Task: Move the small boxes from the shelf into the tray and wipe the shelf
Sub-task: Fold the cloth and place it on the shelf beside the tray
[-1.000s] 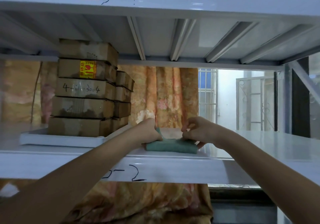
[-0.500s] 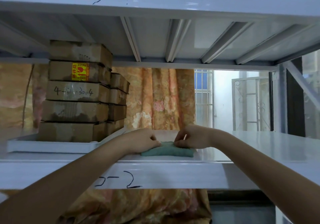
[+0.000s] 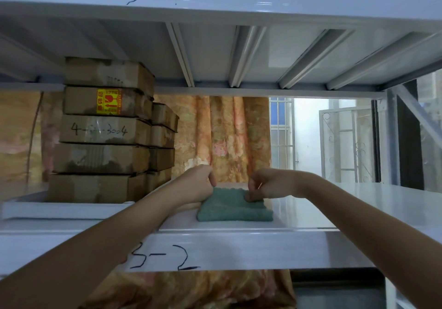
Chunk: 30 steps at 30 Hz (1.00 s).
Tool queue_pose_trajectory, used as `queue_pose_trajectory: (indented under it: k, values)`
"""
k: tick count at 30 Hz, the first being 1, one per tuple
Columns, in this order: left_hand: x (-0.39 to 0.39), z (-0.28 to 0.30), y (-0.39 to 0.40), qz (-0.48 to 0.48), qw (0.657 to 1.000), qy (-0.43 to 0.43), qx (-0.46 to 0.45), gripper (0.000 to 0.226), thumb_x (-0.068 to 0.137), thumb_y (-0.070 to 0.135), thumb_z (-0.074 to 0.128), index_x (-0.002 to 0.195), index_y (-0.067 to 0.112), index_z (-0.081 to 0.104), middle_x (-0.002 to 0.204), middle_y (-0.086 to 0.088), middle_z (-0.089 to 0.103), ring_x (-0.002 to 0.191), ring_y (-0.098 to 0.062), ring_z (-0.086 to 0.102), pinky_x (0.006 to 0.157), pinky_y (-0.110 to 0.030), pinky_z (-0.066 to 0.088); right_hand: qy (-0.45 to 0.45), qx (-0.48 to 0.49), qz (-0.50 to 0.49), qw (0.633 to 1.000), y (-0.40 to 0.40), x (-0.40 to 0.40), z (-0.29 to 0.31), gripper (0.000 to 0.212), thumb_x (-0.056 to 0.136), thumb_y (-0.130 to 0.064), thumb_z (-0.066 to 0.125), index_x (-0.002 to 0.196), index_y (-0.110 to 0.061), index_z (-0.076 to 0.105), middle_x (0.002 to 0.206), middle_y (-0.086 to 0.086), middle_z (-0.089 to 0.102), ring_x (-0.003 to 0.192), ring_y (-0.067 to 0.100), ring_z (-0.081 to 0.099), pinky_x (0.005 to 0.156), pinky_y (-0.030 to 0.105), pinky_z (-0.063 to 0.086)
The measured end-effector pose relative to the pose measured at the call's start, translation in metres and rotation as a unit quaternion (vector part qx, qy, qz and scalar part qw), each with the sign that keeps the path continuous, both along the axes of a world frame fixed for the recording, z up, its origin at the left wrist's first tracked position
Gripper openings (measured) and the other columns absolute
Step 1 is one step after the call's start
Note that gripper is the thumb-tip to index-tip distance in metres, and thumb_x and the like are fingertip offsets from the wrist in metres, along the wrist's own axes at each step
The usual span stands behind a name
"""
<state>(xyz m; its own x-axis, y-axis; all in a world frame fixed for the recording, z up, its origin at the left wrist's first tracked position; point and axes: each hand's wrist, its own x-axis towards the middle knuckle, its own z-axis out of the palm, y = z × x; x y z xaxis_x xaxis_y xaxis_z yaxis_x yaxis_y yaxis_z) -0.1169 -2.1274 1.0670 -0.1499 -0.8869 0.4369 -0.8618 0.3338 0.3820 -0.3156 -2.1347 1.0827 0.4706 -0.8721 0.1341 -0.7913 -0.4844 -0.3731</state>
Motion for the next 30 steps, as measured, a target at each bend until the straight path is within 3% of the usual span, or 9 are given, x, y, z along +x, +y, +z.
queue_pose_trajectory:
  k: [6,9,12,14,18,22,25,27,30]
  values:
    - [-0.006,-0.010,0.005,0.036,0.992,-0.123,0.012,0.019,0.091,0.005,0.045,0.104,0.011,0.057,0.107,-0.007,0.059,0.099,-0.023,0.057,0.075,-0.030,0.045,-0.016,0.021,-0.027,0.999,-0.009,0.005,-0.003,0.013,0.088,-0.018,0.064,0.095,-0.010,0.057,0.097,0.009,0.060,0.081,0.017,0.055,0.066,0.025,0.046]
    - [-0.004,-0.009,0.010,0.051,0.979,-0.196,-0.022,0.026,0.093,0.009,0.045,0.115,0.011,0.059,0.121,-0.008,0.055,0.108,-0.022,0.054,0.081,-0.031,0.045,0.004,-0.003,-0.036,0.999,-0.012,0.004,-0.005,0.016,0.090,-0.015,0.061,0.104,-0.008,0.061,0.108,0.011,0.061,0.092,0.022,0.058,0.076,0.028,0.050]
    - [-0.002,-0.007,0.025,-0.016,0.983,-0.175,-0.046,0.034,0.099,0.026,0.042,0.133,0.021,0.050,0.141,0.002,0.044,0.126,-0.014,0.044,0.098,-0.028,0.040,0.037,-0.150,-0.043,0.987,-0.007,0.002,-0.005,0.023,0.092,-0.012,0.056,0.113,-0.008,0.063,0.118,0.006,0.062,0.109,0.021,0.058,0.095,0.032,0.048]
    - [-0.005,-0.007,0.040,-0.083,0.989,-0.118,0.039,0.046,0.100,0.044,0.035,0.143,0.027,0.039,0.150,0.007,0.036,0.135,-0.011,0.036,0.102,-0.021,0.029,0.022,-0.134,0.012,0.991,0.008,0.005,-0.005,0.029,0.097,-0.023,0.050,0.121,-0.011,0.061,0.120,0.001,0.061,0.111,0.016,0.056,0.101,0.031,0.043]
    - [-0.008,-0.009,0.048,-0.102,0.954,-0.201,0.196,0.056,0.102,0.048,0.014,0.153,0.025,0.012,0.160,0.004,0.010,0.146,-0.010,0.013,0.109,-0.019,0.011,0.130,0.026,0.038,0.990,0.034,0.013,-0.015,0.055,0.100,-0.050,0.025,0.148,-0.023,0.030,0.152,-0.007,0.032,0.138,0.010,0.031,0.113,0.026,0.017]
    - [-0.003,-0.011,0.048,-0.090,0.941,-0.253,0.205,0.052,0.104,0.039,0.011,0.153,0.023,0.000,0.160,0.000,-0.009,0.148,-0.012,-0.004,0.116,-0.025,0.001,0.193,0.063,0.001,0.979,0.038,0.011,-0.018,0.060,0.099,-0.056,0.012,0.152,-0.030,0.005,0.160,-0.010,0.000,0.147,0.011,0.003,0.117,0.034,0.000]
    - [0.003,-0.010,0.053,-0.087,0.952,-0.218,0.195,0.059,0.101,0.049,0.020,0.153,0.024,0.009,0.161,0.004,0.002,0.147,-0.012,0.006,0.115,-0.023,0.008,0.187,0.061,-0.017,0.980,0.041,0.002,-0.012,0.065,0.096,-0.060,0.016,0.152,-0.027,0.013,0.159,-0.009,0.011,0.146,0.013,0.012,0.117,0.035,0.006]
    - [0.009,-0.006,0.061,-0.098,0.968,-0.163,0.163,0.063,0.096,0.056,0.032,0.151,0.028,0.020,0.158,0.013,0.013,0.144,-0.006,0.015,0.109,-0.019,0.015,0.112,0.031,-0.007,0.993,0.047,-0.009,-0.010,0.066,0.094,-0.061,0.025,0.151,-0.028,0.022,0.158,-0.012,0.017,0.144,0.011,0.017,0.116,0.032,0.010]
    - [0.017,-0.002,0.074,-0.156,0.968,-0.132,0.144,0.058,0.092,0.055,0.042,0.146,0.037,0.031,0.147,0.027,0.025,0.131,0.006,0.026,0.099,-0.012,0.019,0.062,0.025,0.059,0.996,0.062,-0.023,-0.014,0.075,0.083,-0.067,0.032,0.151,-0.037,0.018,0.156,-0.020,0.013,0.143,0.003,0.015,0.117,0.028,0.008]
